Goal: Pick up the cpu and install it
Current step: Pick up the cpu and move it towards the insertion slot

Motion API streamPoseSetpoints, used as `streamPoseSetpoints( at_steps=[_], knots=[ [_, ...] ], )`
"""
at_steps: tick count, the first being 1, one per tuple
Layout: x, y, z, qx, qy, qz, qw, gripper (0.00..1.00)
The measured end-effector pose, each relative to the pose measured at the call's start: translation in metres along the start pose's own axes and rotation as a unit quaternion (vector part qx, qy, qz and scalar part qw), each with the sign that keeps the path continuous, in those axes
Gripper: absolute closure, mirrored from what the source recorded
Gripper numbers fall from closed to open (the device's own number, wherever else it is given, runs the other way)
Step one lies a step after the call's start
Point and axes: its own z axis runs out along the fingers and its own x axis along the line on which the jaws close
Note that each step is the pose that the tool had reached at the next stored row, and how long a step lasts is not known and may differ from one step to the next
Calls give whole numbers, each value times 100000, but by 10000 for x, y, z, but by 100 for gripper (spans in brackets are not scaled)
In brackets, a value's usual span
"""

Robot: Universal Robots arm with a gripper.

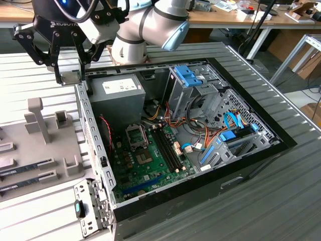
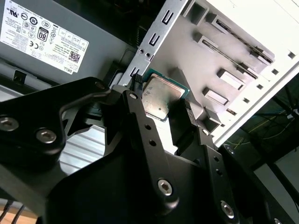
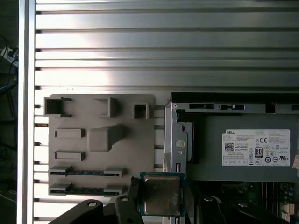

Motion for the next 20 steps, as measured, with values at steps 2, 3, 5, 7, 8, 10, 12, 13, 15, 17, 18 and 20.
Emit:
streamPoseSetpoints(
  at_steps=[2, 3, 5, 7, 8, 10, 12, 13, 15, 17, 18, 20],
  knots=[
    [-23, 0, 1, 1, 0, 0, 100000, 53],
    [-29, 0, 1, 0, 1, 0, 100000, 53],
    [-47, 0, 2, -3, -3, 1, 100000, 53],
    [-60, 0, 3, -3, -2, 3, 100000, 53],
    [-69, 0, 3, -4, -3, 0, 100000, 53],
    [-85, -1, 3, -2, 0, -1, 100000, 53],
    [-101, -1, 3, 0, 3, -1, 100000, 53],
    [-109, -1, 4, -1, -1, 0, 100000, 53],
    [-126, -1, 5, -2, -3, 0, 100000, 53],
    [-150, -1, 5, -3, -2, 1, 100000, 53],
    [-161, -1, 6, -3, -2, -1, 100000, 53],
    [-180, -1, 7, -5, -3, 1, 100000, 53]
  ],
)
